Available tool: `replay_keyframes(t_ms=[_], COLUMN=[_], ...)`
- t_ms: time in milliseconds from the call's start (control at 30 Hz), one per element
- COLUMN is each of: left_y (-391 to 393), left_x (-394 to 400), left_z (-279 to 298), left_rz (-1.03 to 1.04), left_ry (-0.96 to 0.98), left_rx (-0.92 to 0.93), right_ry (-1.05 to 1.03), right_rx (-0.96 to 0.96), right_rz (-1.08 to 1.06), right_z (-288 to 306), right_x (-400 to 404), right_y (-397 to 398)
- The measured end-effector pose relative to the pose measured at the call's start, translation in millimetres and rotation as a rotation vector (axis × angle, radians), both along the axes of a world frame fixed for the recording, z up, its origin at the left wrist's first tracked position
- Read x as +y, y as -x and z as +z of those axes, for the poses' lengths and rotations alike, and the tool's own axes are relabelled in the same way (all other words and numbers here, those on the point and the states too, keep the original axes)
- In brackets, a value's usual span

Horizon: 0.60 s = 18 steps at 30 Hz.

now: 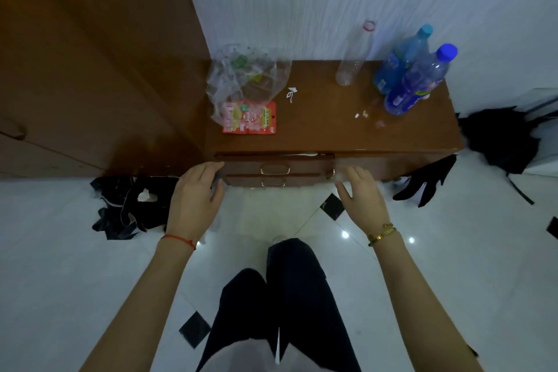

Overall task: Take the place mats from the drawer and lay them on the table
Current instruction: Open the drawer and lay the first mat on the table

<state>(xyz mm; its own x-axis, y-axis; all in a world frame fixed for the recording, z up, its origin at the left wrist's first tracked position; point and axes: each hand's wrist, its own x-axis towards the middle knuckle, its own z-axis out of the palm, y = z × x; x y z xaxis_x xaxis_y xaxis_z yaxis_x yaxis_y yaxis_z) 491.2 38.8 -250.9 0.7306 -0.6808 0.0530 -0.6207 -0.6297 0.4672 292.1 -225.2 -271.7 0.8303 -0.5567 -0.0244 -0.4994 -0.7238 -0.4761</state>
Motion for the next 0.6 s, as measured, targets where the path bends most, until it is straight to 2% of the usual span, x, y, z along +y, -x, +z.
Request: replay_keyframes(t_ms=[100,300,467,600], left_y=[-7,-28,-58,-68], left_x=[-5,-21,-35,-40], left_z=[-72,-195,-258,-284], left_rz=[0.011,0.008,0.007,0.024], left_ry=[0.019,0.084,0.112,0.146], left_rx=[-0.018,-0.106,-0.218,-0.308], right_ry=[-0.009,0.117,0.255,0.355], right_rx=[-0.035,-0.141,-0.269,-0.364], right_rz=[-0.011,-0.005,-0.047,-0.063], right_z=[-75,-195,-251,-272], right_x=[-8,-34,-47,-49], right_y=[-8,-37,-51,-56])
